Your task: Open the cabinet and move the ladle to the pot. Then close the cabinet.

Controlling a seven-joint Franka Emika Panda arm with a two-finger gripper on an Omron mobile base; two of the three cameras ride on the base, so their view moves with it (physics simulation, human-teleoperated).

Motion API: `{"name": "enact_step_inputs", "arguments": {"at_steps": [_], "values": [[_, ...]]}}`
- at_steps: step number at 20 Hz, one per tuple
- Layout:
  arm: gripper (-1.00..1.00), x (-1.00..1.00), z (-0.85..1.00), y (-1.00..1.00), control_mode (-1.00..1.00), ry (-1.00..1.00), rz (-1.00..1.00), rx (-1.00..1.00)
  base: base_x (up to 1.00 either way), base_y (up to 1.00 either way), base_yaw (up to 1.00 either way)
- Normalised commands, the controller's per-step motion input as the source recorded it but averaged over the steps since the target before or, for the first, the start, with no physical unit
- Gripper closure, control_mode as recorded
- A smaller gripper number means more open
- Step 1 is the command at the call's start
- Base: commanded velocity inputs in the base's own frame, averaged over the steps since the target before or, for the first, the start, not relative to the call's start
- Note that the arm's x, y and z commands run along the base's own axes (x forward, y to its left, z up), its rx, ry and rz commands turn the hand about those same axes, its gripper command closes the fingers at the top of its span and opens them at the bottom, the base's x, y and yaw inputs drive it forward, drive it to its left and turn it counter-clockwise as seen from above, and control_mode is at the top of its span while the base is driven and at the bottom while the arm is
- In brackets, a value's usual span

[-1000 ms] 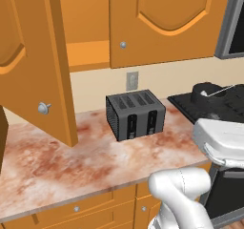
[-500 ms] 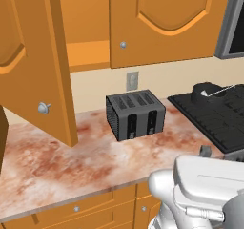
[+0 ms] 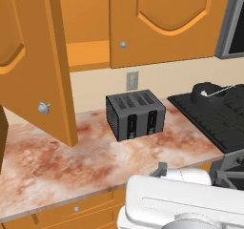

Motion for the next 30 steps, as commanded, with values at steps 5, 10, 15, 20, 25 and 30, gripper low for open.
{"name": "enact_step_inputs", "arguments": {"at_steps": [5, 10, 15, 20, 25, 30], "values": [[-1.0, 0.48, -0.19, 0.5, -1.0, -0.11, 0.0, -0.01, 0.0, 0.0, 0.0], [-1.0, 0.46, -0.14, 0.53, -1.0, -0.1, 0.0, 0.0, 0.0, 0.0, 0.0], [-1.0, 0.08, -0.22, 0.65, -1.0, -0.19, 0.0, -0.04, 0.0, 0.0, 0.0], [-1.0, 0.1, -0.24, 0.61, -1.0, -0.2, 0.0, -0.05, 0.0, 0.0, 0.0], [-1.0, 0.38, -0.21, 0.54, -1.0, -0.15, 0.0, -0.03, 0.0, 0.0, 0.0], [-1.0, 0.44, -0.25, 0.56, -1.0, -0.14, 0.0, -0.04, 0.0, 0.0, 0.0]]}}
